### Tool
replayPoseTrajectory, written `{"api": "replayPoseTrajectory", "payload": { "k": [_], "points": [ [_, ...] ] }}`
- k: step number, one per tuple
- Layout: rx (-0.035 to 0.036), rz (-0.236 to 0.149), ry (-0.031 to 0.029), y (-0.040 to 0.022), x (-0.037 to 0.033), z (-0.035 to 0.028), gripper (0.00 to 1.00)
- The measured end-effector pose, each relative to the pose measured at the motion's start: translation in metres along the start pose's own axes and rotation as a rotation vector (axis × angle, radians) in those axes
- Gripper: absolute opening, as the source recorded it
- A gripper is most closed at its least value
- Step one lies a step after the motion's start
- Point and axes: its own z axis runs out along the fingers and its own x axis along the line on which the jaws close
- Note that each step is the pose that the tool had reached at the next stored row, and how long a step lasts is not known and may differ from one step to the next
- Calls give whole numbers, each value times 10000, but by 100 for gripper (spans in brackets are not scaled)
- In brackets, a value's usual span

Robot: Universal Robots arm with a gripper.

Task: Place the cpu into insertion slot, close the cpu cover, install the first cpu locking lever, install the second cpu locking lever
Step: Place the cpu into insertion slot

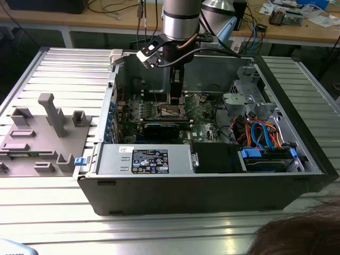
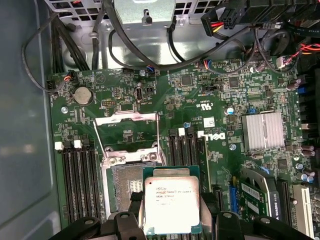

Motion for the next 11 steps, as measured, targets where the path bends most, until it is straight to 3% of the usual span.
{"api": "replayPoseTrajectory", "payload": {
  "k": [11],
  "points": [
    [-1,66,-51,0,0,1,54]
  ]
}}
